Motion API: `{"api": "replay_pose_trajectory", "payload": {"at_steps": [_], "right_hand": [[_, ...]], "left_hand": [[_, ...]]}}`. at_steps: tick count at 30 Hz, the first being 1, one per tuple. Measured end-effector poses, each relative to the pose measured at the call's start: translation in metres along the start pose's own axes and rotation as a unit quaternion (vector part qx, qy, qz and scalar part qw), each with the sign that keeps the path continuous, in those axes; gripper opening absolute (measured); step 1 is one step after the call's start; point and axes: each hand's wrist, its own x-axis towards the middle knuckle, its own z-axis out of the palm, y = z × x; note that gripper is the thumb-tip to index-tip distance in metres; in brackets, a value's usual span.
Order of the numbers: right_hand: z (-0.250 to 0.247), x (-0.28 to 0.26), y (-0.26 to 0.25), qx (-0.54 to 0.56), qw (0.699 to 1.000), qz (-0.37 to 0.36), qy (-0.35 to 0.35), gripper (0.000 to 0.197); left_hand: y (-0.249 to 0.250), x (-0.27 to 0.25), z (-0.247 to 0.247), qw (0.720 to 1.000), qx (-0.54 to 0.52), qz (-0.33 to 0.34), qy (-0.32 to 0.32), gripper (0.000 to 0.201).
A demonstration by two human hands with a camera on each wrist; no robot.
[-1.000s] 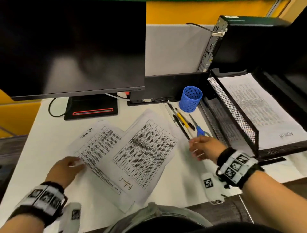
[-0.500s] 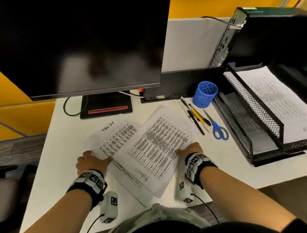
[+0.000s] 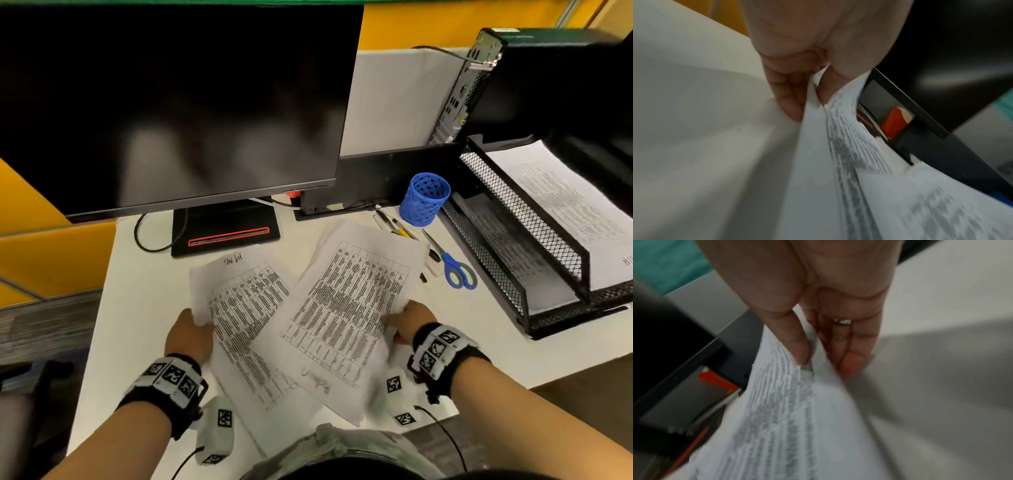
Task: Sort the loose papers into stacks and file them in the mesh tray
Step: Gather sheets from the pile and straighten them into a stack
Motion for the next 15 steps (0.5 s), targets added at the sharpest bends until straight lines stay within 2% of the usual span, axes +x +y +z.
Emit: {"api": "replay_pose_trajectory", "payload": {"at_steps": [2,7,11,14,15], "right_hand": [[-0.001,0.005,0.013,0.055,0.998,-0.009,-0.001,0.030],[-0.007,-0.008,0.019,0.081,0.996,-0.035,-0.012,0.010],[0.001,-0.011,0.016,0.055,0.995,-0.057,-0.053,0.019],[0.010,-0.025,0.001,0.063,0.990,-0.082,-0.091,0.011],[0.013,-0.028,-0.003,0.064,0.988,-0.091,-0.104,0.015]], "left_hand": [[-0.004,0.005,-0.010,1.000,-0.006,0.014,-0.007,0.038],[-0.003,0.008,-0.028,0.998,-0.049,0.008,-0.025,0.034],[0.004,0.004,-0.025,0.988,-0.129,0.031,-0.075,0.024],[0.005,0.007,-0.012,0.980,-0.156,0.057,-0.111,0.043],[0.011,0.003,-0.010,0.975,-0.173,0.060,-0.125,0.041]]}}
